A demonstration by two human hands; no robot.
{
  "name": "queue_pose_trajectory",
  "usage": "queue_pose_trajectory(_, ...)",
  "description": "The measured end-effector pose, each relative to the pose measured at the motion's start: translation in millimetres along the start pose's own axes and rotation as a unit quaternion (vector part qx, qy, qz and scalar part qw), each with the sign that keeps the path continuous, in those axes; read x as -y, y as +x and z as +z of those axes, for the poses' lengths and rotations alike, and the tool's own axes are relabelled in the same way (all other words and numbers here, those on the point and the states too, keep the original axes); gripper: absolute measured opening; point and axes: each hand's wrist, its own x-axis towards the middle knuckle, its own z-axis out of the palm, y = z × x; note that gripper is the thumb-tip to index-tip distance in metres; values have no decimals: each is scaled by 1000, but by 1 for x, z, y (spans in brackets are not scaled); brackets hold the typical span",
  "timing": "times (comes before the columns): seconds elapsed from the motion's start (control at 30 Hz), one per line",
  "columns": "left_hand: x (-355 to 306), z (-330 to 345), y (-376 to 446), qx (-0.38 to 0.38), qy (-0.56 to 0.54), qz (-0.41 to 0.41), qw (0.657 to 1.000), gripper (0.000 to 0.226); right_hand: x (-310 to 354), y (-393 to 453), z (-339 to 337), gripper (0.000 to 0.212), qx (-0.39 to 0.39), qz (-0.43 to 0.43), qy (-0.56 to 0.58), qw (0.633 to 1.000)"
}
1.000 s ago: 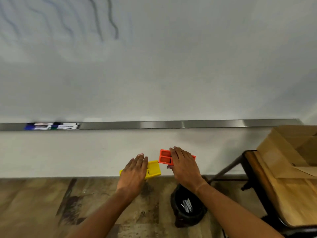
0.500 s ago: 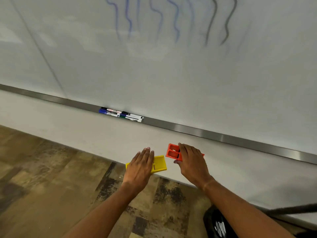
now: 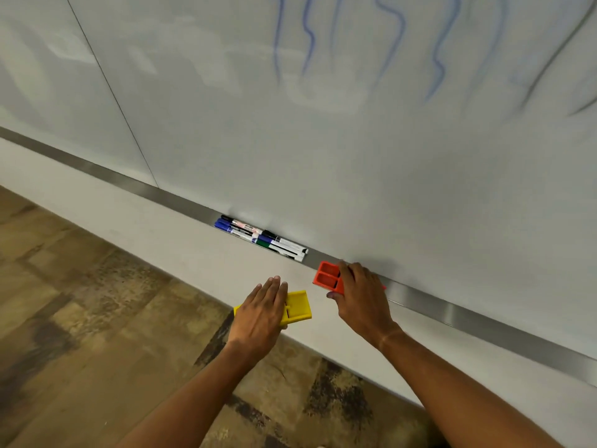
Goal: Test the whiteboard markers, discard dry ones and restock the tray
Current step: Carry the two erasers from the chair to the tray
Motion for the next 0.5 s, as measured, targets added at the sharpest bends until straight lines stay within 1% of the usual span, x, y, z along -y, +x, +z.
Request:
queue_pose_trajectory(0.1, 10, 5, 14, 14, -5, -7, 1000, 89, -4, 23, 8, 67, 15, 11, 9, 1000)
queue_pose_trajectory(0.23, 24, 10, 33, 23, -15, 10, 1000, 85, -8, 47, 19, 65, 28, 17, 5, 999)
queue_pose_trajectory(0.37, 43, 17, 50, 32, -21, 28, 999, 89, -5, 62, 28, 63, 37, 17, -15, 999)
queue_pose_trajectory(0.5, 63, 26, 69, 32, -28, 52, 998, 97, 2, 71, 35, 61, 42, 32, -11, 999)
